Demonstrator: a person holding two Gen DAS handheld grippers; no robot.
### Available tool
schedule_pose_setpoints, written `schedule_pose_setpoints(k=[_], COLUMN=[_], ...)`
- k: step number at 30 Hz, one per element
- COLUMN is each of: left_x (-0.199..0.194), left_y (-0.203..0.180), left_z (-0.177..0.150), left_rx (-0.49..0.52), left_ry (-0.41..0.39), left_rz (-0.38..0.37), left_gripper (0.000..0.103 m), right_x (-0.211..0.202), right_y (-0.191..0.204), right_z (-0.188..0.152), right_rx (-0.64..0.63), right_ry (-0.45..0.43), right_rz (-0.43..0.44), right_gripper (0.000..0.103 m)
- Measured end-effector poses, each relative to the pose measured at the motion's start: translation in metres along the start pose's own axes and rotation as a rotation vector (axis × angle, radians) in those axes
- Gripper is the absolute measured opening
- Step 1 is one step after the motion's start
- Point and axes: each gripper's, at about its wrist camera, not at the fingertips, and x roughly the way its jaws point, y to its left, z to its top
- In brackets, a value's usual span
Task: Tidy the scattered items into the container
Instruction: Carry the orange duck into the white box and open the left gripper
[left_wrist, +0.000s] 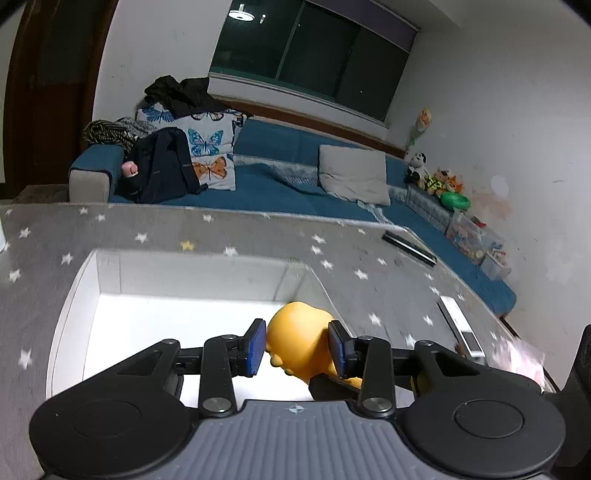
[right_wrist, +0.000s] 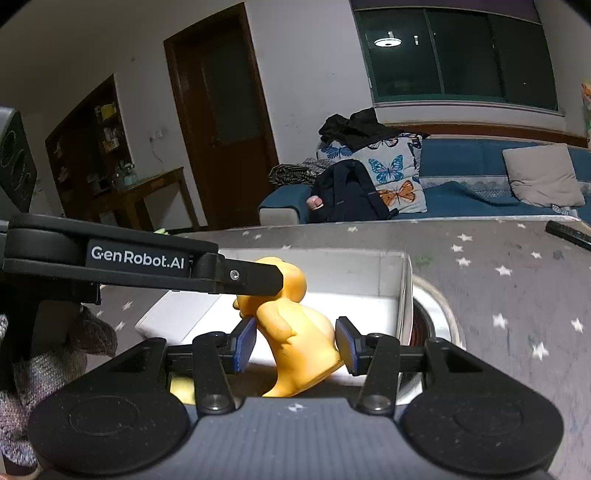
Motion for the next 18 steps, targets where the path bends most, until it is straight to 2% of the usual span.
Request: schedule_pose_setpoints(k=[8,11,12,18], left_x=[0.055,0.071,0.075,0.084], left_y=[0.026,0.037,0.04,0.047], left_z=[0.011,0.006,0.004,-0.006], left_rx=[-0.084,-0.122,-0.137,-0.153], left_ry=[0.076,0.116,0.13,0.163], left_rz=[-0.011,-0.033,-0.05,-0.044], left_gripper=[0.038,0.031,0.031,0.031], right_x=[0.058,0.073,0.076,0.076], right_y=[-0.026,-0.031,-0.032,-0.029], right_z=[0.006,-0.001,-0.005,-0.012], right_rx=[0.05,0.056,0.056,0.041], right_ry=[0.085,0.121,0.132,0.131], right_rz=[-0.029,-0.044,-0.043,-0.063], right_gripper=[0.047,0.044,0.04,0.04])
